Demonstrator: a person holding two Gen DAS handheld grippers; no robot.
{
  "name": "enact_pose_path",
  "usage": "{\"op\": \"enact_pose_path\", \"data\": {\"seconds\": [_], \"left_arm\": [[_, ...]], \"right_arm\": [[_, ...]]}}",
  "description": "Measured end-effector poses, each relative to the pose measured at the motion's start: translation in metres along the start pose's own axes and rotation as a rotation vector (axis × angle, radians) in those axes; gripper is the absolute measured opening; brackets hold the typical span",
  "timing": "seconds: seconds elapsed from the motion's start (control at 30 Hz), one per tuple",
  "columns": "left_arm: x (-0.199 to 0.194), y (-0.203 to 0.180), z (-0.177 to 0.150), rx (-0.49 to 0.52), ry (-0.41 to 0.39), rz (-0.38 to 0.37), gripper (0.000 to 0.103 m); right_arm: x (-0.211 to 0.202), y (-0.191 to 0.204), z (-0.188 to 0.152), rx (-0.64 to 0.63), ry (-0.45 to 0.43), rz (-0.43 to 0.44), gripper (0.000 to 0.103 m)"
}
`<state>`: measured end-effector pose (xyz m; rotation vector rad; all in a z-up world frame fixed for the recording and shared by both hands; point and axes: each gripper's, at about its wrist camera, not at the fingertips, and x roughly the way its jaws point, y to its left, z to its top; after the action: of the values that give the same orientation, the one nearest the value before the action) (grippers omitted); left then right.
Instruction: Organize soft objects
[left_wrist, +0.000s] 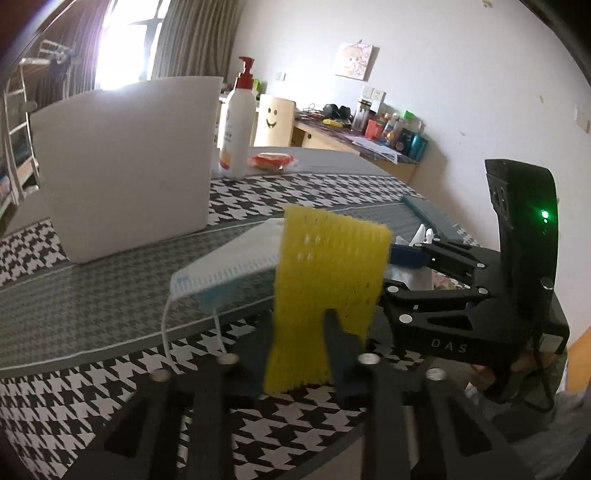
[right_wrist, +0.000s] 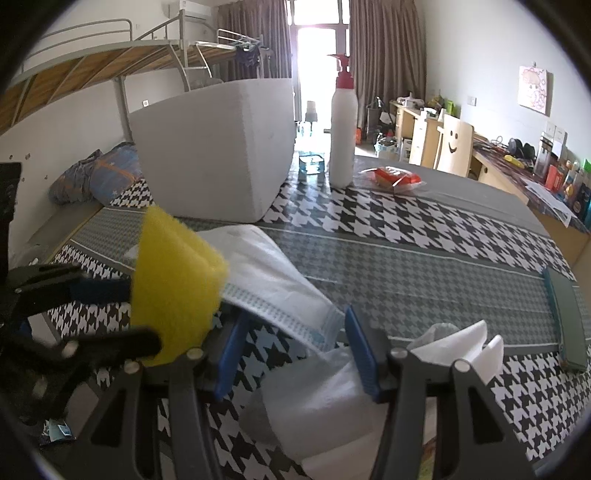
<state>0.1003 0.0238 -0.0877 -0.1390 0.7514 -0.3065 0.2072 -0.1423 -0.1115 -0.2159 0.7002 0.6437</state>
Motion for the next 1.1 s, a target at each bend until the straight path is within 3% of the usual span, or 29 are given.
{"op": "enact_pose_path", "data": {"seconds": [0.23, 0.47, 0.53, 0.6, 0.67, 0.73, 0.8, 0.87, 1.1], "left_arm": [[-0.008, -0.001, 0.000, -0.002, -0.026, -0.028, 0.010], [-0.019, -0.004, -0.009, 0.047, -0.033, 0.015, 0.011], [-0.023, 0.000, -0.011, 0.041, -0.033, 0.044, 0.019], [-0.026, 0.002, -0.014, 0.030, -0.036, 0.056, 0.057], [-0.032, 0.002, -0.018, 0.033, -0.054, 0.043, 0.068], [-0.037, 0.000, -0.020, 0.042, -0.064, 0.043, 0.070], [-0.039, 0.001, -0.021, 0.037, -0.070, 0.057, 0.083], [-0.041, 0.003, -0.022, 0.033, -0.075, 0.075, 0.087], [-0.044, 0.019, -0.020, -0.029, -0.064, 0.117, 0.088]], "right_arm": [[-0.001, 0.000, 0.000, -0.001, -0.003, -0.004, 0.059], [-0.008, 0.002, 0.001, 0.004, -0.012, 0.028, 0.059], [-0.009, 0.001, 0.001, 0.012, -0.012, 0.026, 0.059], [-0.010, 0.001, 0.001, 0.010, -0.011, 0.031, 0.059], [-0.009, 0.006, 0.002, 0.001, -0.004, 0.035, 0.059], [-0.007, 0.014, 0.001, -0.018, 0.002, 0.047, 0.059], [-0.006, 0.023, 0.001, -0.039, 0.001, 0.062, 0.059], [-0.006, 0.029, 0.001, -0.047, 0.002, 0.086, 0.059], [-0.015, 0.027, 0.006, -0.081, -0.037, 0.028, 0.060]]}}
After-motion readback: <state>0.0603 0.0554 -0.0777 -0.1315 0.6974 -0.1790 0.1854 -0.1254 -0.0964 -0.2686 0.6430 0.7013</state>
